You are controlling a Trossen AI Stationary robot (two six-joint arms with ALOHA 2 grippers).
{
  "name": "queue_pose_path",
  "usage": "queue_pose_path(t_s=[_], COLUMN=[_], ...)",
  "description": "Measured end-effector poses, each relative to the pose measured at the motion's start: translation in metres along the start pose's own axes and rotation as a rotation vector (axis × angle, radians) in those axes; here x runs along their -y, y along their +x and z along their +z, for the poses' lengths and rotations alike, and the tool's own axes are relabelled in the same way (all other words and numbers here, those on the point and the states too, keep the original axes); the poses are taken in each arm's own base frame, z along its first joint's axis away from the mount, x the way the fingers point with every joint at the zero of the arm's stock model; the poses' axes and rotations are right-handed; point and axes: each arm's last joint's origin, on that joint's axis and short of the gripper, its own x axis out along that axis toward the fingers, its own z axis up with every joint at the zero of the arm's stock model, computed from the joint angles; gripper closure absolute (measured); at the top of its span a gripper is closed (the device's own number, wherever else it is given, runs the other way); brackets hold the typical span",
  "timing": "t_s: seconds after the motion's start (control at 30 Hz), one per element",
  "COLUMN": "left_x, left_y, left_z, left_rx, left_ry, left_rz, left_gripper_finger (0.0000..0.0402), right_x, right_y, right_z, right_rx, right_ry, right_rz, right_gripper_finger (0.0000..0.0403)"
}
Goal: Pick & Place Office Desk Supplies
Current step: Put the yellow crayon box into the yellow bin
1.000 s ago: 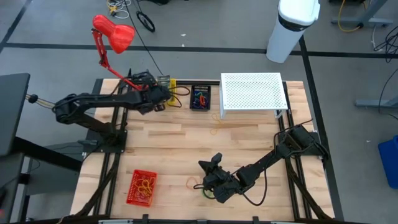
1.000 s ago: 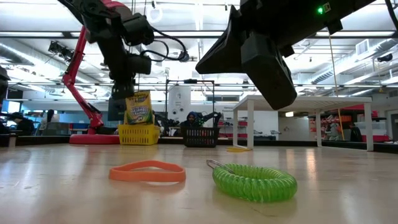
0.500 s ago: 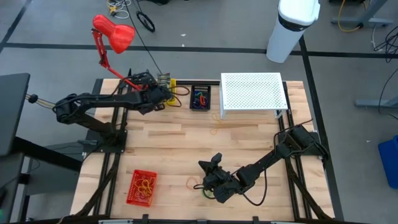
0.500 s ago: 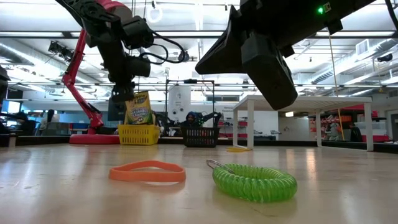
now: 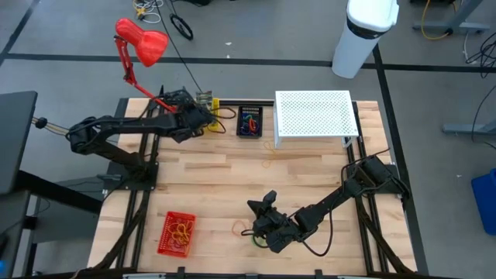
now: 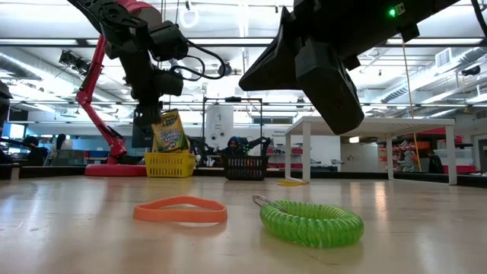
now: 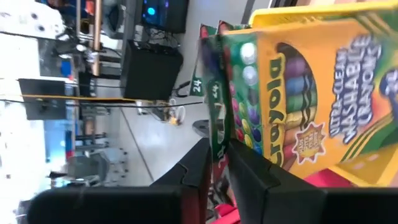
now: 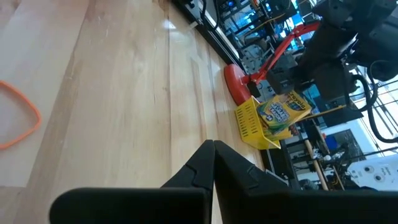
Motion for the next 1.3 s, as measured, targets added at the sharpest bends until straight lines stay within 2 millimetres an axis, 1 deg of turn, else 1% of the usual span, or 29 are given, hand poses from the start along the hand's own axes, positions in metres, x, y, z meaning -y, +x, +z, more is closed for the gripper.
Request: queue_pose_path(t_s=[0.07, 0.17, 0.2, 0.33, 0.47, 0.67, 0.8, 0.93, 1.07, 1.17, 1.3], left_x=[0.001, 0.002, 0.002, 0.005, 0.014, 0.04, 0.047, 0.048, 0.051, 0.055, 0.058], left_y=[-0.002, -0.004, -0.005, -0.006, -0.002, 0.011, 0.013, 0.013, 0.008, 0.004, 0.001], left_z=[0.001, 0.002, 0.002, 0.007, 0.012, -0.003, -0.01, -0.009, -0.008, -0.007, -0.006], left_rx=[0.003, 0.009, 0.009, 0.005, 0.002, -0.046, -0.044, -0.011, 0.007, 0.029, 0.066], left_ry=[0.001, -0.017, -0.023, -0.038, -0.037, 0.048, 0.038, 0.035, 0.091, 0.151, 0.162], left_rz=[0.011, 0.018, 0.029, 0.089, 0.124, 0.223, 0.257, 0.229, 0.219, 0.199, 0.162], left_gripper_finger=[0.0353, 0.0388, 0.0393, 0.0396, 0.0397, 0.0398, 0.0398, 0.0395, 0.0388, 0.0393, 0.0396], right_x=[0.0, 0.0, 0.0, 0.0, 0.0, 0.0, 0.0, 0.0, 0.0, 0.0, 0.0], right_y=[0.0, 0.0, 0.0, 0.0, 0.0, 0.0, 0.0, 0.0, 0.0, 0.0, 0.0], right_z=[0.0, 0.0, 0.0, 0.0, 0.0, 0.0, 0.0, 0.0, 0.0, 0.0, 0.0], right_rx=[0.0, 0.0, 0.0, 0.0, 0.0, 0.0, 0.0, 0.0, 0.0, 0.0, 0.0], right_ry=[0.0, 0.0, 0.0, 0.0, 0.0, -0.002, -0.004, -0.004, -0.004, -0.004, -0.004], right_rz=[0.0, 0.0, 0.0, 0.0, 0.0, 0.0, 0.0, 0.001, 0.0, 0.0, 0.001], right_gripper_finger=[0.0391, 0.0391, 0.0391, 0.0391, 0.0391, 0.0391, 0.0391, 0.0391, 0.0391, 0.0391, 0.0391])
